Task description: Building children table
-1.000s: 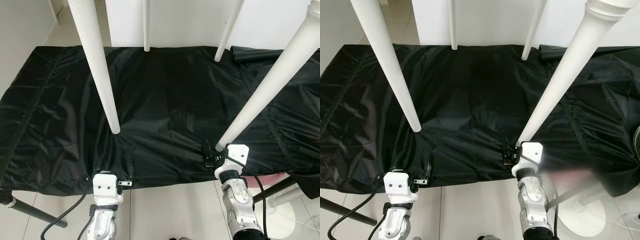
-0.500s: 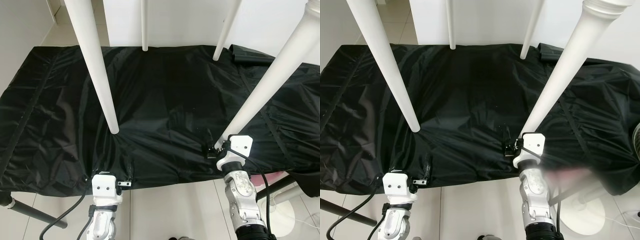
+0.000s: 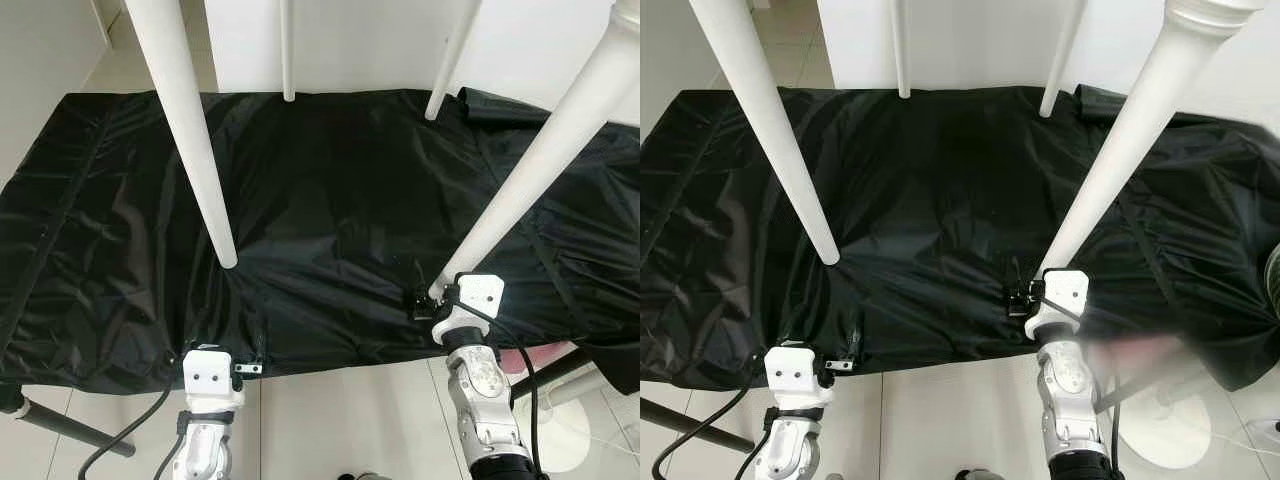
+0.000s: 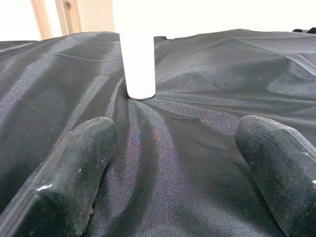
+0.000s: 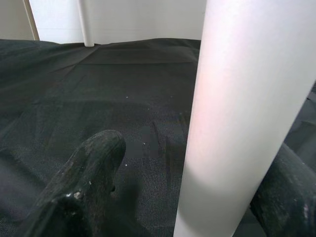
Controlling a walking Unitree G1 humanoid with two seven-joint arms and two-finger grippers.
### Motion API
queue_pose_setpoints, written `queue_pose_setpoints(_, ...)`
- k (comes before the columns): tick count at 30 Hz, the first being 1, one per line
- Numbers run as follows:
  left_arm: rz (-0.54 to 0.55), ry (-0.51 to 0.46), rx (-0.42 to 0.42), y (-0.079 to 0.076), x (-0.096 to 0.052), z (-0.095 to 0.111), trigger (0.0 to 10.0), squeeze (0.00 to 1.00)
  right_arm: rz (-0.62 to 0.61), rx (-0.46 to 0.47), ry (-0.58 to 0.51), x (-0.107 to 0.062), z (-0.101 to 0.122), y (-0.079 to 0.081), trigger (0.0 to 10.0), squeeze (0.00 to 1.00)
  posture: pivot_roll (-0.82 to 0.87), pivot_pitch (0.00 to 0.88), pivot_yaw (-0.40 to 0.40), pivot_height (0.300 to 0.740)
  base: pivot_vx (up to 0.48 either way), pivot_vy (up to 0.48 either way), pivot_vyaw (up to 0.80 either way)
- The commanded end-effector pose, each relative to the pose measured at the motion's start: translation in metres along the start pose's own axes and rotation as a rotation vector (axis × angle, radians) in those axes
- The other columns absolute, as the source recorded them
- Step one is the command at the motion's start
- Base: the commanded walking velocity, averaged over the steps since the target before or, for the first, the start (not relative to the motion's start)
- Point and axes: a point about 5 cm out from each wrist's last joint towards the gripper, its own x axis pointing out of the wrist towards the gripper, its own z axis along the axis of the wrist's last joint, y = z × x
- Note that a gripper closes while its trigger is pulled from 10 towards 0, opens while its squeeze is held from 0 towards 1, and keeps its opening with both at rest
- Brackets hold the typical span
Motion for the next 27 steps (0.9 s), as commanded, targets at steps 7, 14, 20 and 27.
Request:
queue_pose_setpoints(7,-0.328,-0.181,-0.009,-0.026,0.166,0.198,10.0,0.0,0.001,0.009,-0.011,0.002,0.007,0.002,10.0,0.0,0.06,0.128,-0.02,0.74,0.0,0.0,0.0)
queue_pose_setpoints(14,-0.363,-0.166,0.032,-0.031,0.168,0.194,10.0,0.0,0.055,0.025,0.109,-0.009,-0.026,0.015,10.0,0.0,0.08,0.128,-0.026,0.74,0.0,0.0,0.0)
queue_pose_setpoints(20,-0.395,-0.168,0.058,-0.037,0.169,0.192,10.0,0.0,0.052,0.039,0.181,-0.017,-0.041,0.015,10.0,0.0,0.08,0.127,-0.028,0.74,0.0,0.0,0.0)
queue_pose_setpoints(27,-0.402,-0.16,0.06,-0.037,0.168,0.188,10.0,0.0,-0.096,0.051,0.175,-0.018,-0.037,0.002,10.0,0.0,0.08,0.123,-0.031,0.74,0.0,0.0,0.0)
